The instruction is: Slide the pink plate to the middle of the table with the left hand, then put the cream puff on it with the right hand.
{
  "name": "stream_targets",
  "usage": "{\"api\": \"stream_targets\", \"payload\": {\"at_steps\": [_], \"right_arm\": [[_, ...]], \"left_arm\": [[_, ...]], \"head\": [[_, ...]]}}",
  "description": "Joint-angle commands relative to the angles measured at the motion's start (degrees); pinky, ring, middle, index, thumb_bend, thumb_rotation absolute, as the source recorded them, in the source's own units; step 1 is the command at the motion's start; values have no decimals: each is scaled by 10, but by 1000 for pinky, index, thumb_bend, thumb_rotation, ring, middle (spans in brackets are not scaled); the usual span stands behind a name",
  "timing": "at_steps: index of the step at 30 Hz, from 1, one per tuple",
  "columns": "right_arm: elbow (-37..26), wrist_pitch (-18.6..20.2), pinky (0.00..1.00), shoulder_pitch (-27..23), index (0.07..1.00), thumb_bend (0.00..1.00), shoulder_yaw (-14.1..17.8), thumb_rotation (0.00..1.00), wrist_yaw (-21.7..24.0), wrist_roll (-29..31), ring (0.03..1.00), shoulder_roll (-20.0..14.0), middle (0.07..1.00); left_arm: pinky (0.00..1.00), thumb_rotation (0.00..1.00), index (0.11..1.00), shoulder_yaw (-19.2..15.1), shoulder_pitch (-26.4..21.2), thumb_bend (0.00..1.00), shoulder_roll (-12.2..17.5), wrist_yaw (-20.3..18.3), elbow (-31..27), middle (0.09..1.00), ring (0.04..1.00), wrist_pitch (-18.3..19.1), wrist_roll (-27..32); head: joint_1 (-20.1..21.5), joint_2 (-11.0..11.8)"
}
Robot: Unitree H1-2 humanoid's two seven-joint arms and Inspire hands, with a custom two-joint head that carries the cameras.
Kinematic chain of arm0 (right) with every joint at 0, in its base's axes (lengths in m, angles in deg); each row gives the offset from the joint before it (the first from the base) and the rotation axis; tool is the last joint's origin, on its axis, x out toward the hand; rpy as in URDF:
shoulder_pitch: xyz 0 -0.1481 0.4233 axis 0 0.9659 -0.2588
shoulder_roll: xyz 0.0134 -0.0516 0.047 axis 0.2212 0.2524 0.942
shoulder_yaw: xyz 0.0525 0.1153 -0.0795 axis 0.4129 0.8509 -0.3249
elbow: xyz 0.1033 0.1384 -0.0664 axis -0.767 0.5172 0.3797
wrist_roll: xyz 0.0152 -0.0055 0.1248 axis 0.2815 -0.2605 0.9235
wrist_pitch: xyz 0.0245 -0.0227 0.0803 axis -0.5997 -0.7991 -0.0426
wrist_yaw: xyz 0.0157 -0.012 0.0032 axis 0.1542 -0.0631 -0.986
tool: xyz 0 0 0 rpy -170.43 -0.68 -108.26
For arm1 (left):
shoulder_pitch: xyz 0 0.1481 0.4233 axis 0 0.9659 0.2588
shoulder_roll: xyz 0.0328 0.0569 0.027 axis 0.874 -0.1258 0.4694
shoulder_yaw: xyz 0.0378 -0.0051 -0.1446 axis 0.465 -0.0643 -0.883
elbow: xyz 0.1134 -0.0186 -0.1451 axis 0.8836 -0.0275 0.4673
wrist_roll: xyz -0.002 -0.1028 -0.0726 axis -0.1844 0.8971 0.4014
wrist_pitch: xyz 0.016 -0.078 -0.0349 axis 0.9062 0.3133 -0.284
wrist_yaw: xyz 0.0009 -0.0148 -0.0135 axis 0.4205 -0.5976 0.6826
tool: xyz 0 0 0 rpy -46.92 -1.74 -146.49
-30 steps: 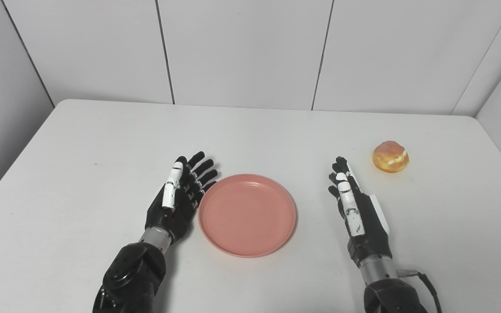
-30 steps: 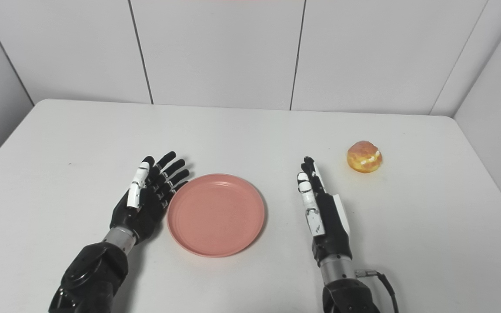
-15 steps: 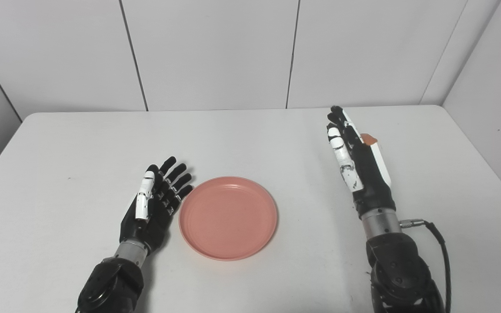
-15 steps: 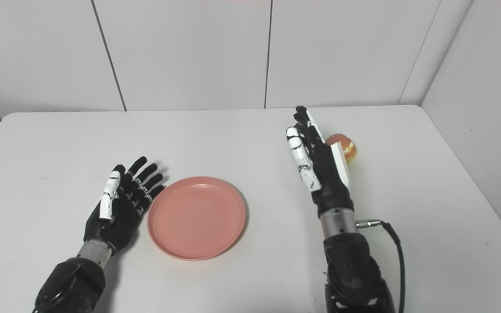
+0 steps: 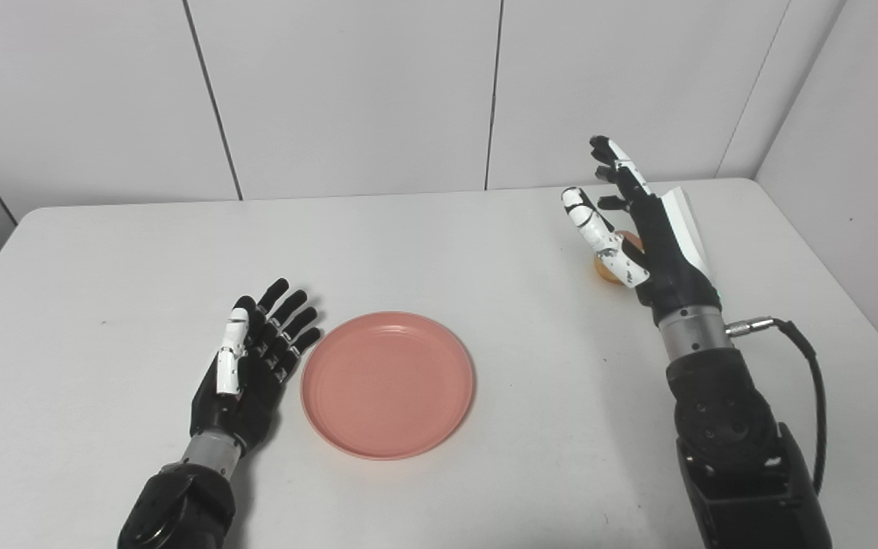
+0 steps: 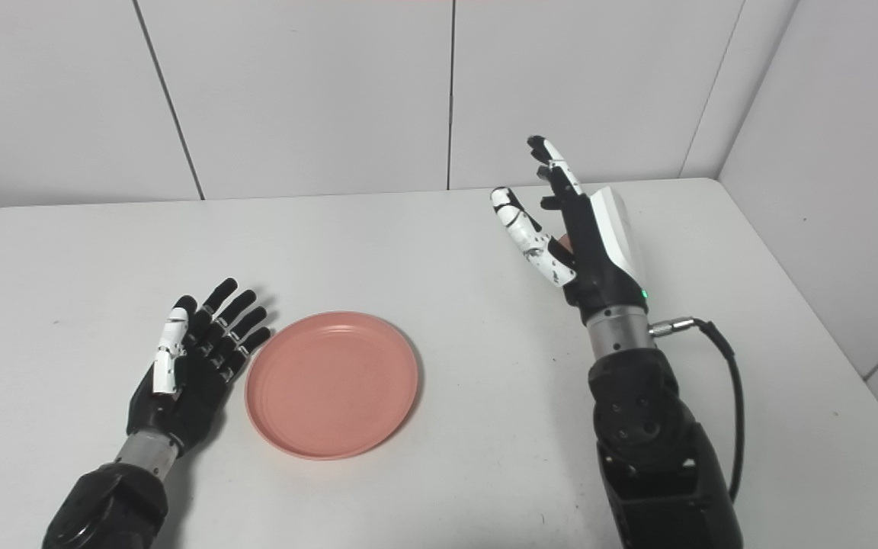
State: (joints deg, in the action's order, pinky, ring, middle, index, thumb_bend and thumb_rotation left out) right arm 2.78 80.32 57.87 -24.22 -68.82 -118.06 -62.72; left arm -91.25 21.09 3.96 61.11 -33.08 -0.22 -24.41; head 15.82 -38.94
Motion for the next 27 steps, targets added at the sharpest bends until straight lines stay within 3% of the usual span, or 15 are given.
{"api": "stream_targets", "payload": {"at_steps": [1,8,14,27], "right_arm": [[-1,-9,799,-30,919,519,2,876,2,-21,903,-17,938],[47,11,763,-69,932,624,-2,706,26,-81,908,-58,954],[88,42,740,-93,954,735,-15,643,67,-141,938,-89,975],[177,47,735,-120,983,865,-19,494,112,-170,931,-113,989]], "left_arm": [[886,1000,899,-4,-3,374,7,-5,4,909,895,-12,0],[889,1000,905,-14,-7,384,8,-14,16,912,897,-13,10],[882,993,901,-17,-8,388,9,-19,19,909,892,-15,9],[886,1000,907,-21,-8,382,9,-14,14,912,894,-6,16]], "head": [[2,1],[4,2],[5,2],[6,-1]]}}
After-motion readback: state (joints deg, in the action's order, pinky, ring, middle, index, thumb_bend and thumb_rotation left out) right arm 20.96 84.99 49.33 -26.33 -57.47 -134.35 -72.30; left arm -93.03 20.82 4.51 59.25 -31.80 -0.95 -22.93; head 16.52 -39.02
